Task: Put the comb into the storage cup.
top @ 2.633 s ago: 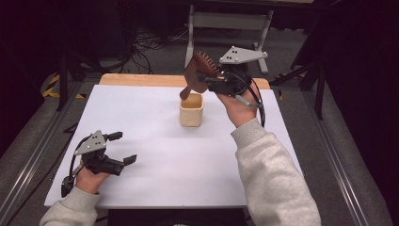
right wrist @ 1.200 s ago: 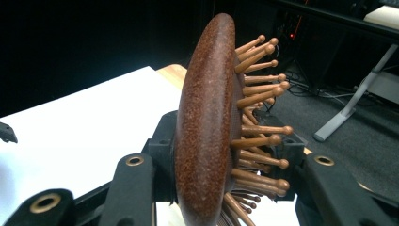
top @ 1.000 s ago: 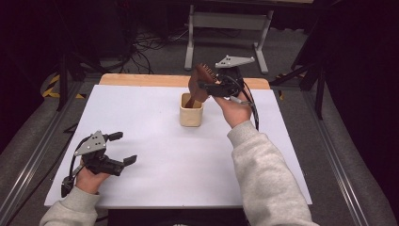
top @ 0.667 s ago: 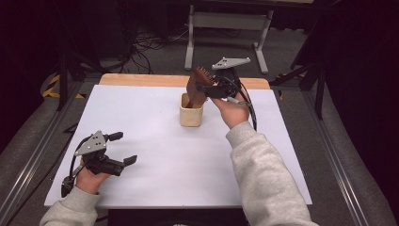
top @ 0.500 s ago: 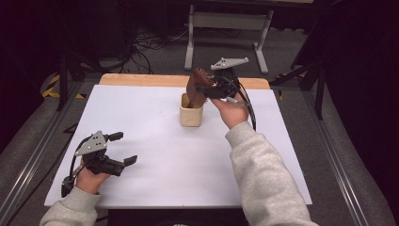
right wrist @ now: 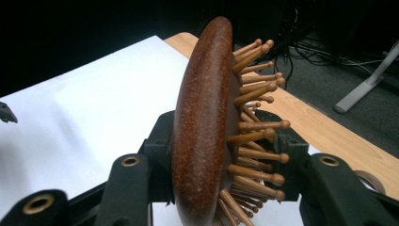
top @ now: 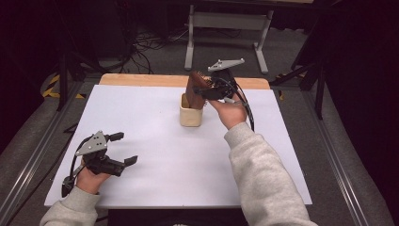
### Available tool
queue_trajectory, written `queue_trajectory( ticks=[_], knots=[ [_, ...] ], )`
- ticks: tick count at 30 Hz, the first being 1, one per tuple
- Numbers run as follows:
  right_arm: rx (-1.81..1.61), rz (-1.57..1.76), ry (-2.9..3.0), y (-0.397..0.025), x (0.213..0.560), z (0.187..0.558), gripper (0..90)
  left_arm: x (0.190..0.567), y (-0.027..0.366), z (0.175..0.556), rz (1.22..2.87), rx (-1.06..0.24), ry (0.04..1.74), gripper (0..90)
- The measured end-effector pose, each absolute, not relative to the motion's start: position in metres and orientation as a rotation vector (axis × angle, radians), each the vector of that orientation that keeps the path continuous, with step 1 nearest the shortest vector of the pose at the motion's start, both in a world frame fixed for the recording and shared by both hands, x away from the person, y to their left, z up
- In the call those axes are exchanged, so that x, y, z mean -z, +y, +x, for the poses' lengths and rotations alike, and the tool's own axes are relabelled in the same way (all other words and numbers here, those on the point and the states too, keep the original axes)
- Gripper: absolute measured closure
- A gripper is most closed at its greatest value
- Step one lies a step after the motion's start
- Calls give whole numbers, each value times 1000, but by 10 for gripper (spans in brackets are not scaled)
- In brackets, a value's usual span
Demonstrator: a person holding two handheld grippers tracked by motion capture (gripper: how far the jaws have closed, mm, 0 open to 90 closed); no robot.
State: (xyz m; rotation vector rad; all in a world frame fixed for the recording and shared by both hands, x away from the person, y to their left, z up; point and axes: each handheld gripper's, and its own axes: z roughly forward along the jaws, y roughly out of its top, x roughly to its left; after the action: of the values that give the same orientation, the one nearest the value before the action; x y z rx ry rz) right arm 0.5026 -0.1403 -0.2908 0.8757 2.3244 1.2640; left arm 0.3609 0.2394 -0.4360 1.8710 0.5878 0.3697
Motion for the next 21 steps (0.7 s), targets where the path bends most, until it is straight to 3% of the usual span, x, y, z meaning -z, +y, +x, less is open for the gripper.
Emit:
queue_trajectory(
  ticks=[11,17,21],
  knots=[
    [-1242,872,2326,-140,293,504,487,436,239,361,1873,-368,586,1],
    [-1262,861,2304,-142,291,504,371,436,239,361,1875,-366,582,1],
    [-1267,824,2224,-146,285,500,191,436,239,361,1873,-365,580,1]
  ],
)
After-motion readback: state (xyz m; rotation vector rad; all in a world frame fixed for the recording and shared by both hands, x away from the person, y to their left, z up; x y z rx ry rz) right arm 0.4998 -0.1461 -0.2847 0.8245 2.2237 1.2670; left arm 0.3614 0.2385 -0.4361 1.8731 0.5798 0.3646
